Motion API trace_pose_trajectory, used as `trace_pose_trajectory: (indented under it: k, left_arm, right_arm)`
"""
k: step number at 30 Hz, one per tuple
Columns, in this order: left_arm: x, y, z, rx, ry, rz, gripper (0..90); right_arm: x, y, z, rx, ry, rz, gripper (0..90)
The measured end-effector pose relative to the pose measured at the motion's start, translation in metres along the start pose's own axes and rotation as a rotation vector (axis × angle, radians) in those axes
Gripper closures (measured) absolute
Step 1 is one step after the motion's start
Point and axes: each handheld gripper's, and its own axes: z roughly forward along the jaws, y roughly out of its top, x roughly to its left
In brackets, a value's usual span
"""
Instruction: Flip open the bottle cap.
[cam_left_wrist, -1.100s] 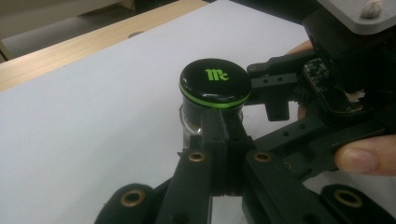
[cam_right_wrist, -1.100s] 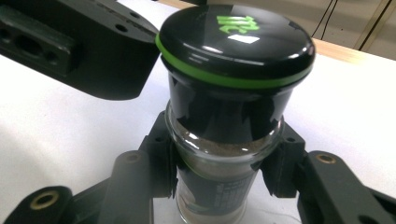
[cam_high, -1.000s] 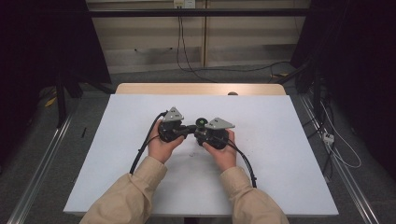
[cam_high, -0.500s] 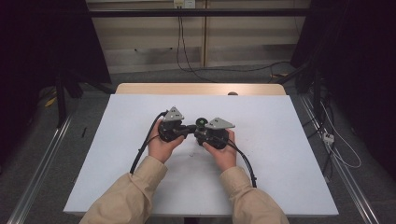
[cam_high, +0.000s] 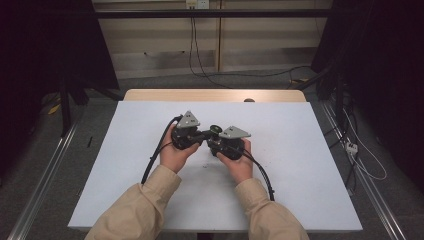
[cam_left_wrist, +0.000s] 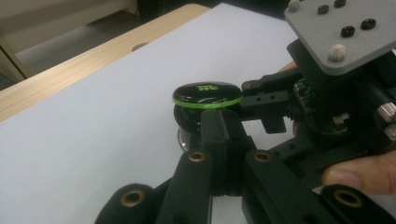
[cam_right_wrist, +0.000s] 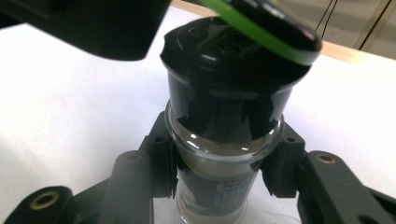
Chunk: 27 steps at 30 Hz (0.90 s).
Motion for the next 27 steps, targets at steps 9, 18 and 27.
trace_pose_trajectory:
  k: [9, 18, 27]
  left_arm:
    - [0.0067, -0.0047, -0.0044, 0.034, -0.005, -0.025, 90.0]
    - [0.0071, -0.0039, -0.0038, 0.02, 0.0, -0.027, 90.0]
    - [0.0075, -0.0028, -0.0029, 0.018, -0.004, -0.025, 90.0]
  right_arm:
    - [0.0008, 0.0001, -0.0006, 0.004, -0.003, -0.008, 53.7]
    - [0.0005, 0.0001, -0.0005, 0.004, -0.001, -0.007, 53.7]
    - [0.0004, -0.0001, -0.0004, 0.002, -0.001, -0.004, 53.7]
